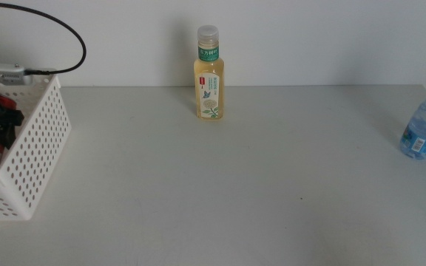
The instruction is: Use arms to grab the bottles and put them into the dustbin to the left of the table.
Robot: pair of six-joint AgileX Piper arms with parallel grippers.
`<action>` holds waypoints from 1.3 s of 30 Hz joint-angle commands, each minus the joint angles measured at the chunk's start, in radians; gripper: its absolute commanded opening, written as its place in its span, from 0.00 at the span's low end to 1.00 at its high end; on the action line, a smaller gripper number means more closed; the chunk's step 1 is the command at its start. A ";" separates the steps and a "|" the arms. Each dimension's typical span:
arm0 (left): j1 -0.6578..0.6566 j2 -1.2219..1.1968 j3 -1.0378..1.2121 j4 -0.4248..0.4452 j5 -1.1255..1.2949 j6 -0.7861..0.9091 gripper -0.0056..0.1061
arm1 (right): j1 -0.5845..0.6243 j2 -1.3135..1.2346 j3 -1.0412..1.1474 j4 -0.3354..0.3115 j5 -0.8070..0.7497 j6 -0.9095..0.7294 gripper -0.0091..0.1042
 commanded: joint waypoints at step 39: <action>-0.292 -0.461 -0.119 0.010 0.167 -0.274 0.89 | -0.007 -0.021 -0.007 -0.012 -0.041 -0.012 0.66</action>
